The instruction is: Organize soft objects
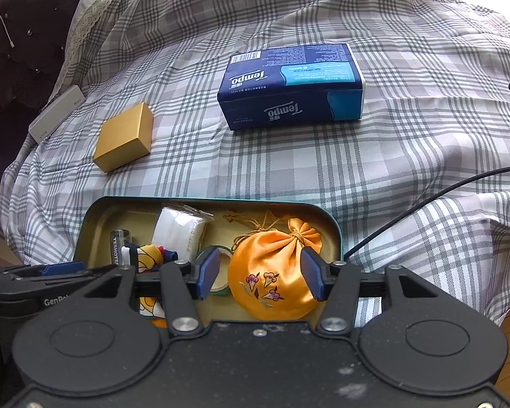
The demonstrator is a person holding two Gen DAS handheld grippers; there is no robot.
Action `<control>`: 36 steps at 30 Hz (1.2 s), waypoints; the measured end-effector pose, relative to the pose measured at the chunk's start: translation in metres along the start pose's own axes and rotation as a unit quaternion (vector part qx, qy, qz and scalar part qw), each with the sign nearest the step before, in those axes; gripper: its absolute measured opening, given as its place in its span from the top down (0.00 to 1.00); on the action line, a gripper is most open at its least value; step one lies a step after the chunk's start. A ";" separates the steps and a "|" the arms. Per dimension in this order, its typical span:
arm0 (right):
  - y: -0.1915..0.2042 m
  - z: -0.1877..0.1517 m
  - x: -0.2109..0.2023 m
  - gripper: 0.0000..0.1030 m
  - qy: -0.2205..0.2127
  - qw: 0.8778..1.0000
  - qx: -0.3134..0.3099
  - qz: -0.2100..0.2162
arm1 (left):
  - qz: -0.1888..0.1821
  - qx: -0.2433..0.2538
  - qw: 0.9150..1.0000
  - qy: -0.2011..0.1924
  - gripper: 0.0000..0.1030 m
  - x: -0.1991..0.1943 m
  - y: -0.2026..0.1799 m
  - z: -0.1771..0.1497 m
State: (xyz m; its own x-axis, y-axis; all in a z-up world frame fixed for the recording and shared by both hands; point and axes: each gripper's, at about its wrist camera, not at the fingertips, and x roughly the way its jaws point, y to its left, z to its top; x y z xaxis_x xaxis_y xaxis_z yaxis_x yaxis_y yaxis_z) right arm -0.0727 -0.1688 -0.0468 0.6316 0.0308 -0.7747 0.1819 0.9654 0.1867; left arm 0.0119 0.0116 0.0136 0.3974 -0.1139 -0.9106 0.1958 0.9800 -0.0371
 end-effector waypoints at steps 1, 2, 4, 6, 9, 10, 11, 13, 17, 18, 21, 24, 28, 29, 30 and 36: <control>0.000 0.000 0.000 0.49 0.000 1.000 0.001 0.000 | 0.000 0.000 1.000 -0.001 0.50 0.000 0.000 0.000; 0.000 0.000 0.001 0.49 0.000 1.000 0.003 -0.001 | 0.001 0.000 1.000 -0.002 0.50 0.000 0.000 0.000; -0.001 0.000 0.002 0.49 0.001 1.000 0.004 -0.001 | 0.002 -0.001 1.000 -0.002 0.50 -0.001 0.000 0.000; -0.001 0.001 0.003 0.49 0.003 1.000 0.006 -0.004 | 0.003 -0.004 1.000 -0.003 0.50 -0.001 0.001 0.001; -0.002 0.000 0.006 0.49 0.006 1.000 0.010 -0.008 | 0.008 -0.006 1.000 -0.005 0.50 -0.001 0.002 0.001; -0.002 0.000 0.007 0.49 0.007 1.000 0.011 -0.010 | 0.009 -0.007 1.000 -0.006 0.50 -0.001 0.002 0.001; -0.002 0.000 0.008 0.49 0.007 1.000 0.011 -0.012 | 0.010 -0.007 1.000 -0.006 0.50 -0.001 0.002 0.001; -0.002 -0.001 0.008 0.49 0.009 1.000 0.010 -0.016 | 0.010 -0.008 1.000 -0.007 0.50 -0.001 0.002 0.001; -0.001 -0.002 0.009 0.49 0.013 1.000 0.009 -0.019 | 0.009 -0.008 1.000 -0.010 0.50 -0.003 0.003 0.000; -0.001 -0.002 0.009 0.49 0.013 1.000 0.009 -0.021 | 0.010 -0.007 1.000 -0.011 0.50 -0.003 0.003 0.000; -0.001 -0.002 0.009 0.49 0.013 1.000 0.011 -0.022 | 0.011 -0.004 1.000 -0.014 0.50 -0.004 0.002 0.000; -0.001 -0.002 0.009 0.49 0.013 1.000 0.013 -0.022 | 0.011 -0.003 1.000 -0.016 0.50 -0.005 0.001 0.000; -0.001 -0.003 0.010 0.49 0.016 1.000 0.012 -0.023 | 0.014 0.000 1.000 -0.020 0.50 -0.006 0.000 0.000; -0.002 -0.003 0.010 0.49 0.017 1.000 0.012 -0.023 | 0.015 0.001 1.000 -0.021 0.50 -0.006 0.000 0.000; -0.002 -0.003 0.010 0.49 0.017 1.000 0.012 -0.023 | 0.015 0.002 1.000 -0.021 0.49 -0.006 0.000 0.000; -0.001 -0.003 0.011 0.49 0.018 1.000 0.008 -0.022 | 0.016 0.002 1.000 -0.022 0.49 -0.006 0.000 -0.001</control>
State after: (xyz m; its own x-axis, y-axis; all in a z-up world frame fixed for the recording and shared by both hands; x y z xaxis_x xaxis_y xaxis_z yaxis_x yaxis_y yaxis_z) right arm -0.0680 -0.1687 -0.0574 0.5944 -0.0027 -0.8042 0.2224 0.9615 0.1612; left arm 0.0089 0.0123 0.0191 0.4433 -0.0895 -0.8919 0.1855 0.9826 -0.0063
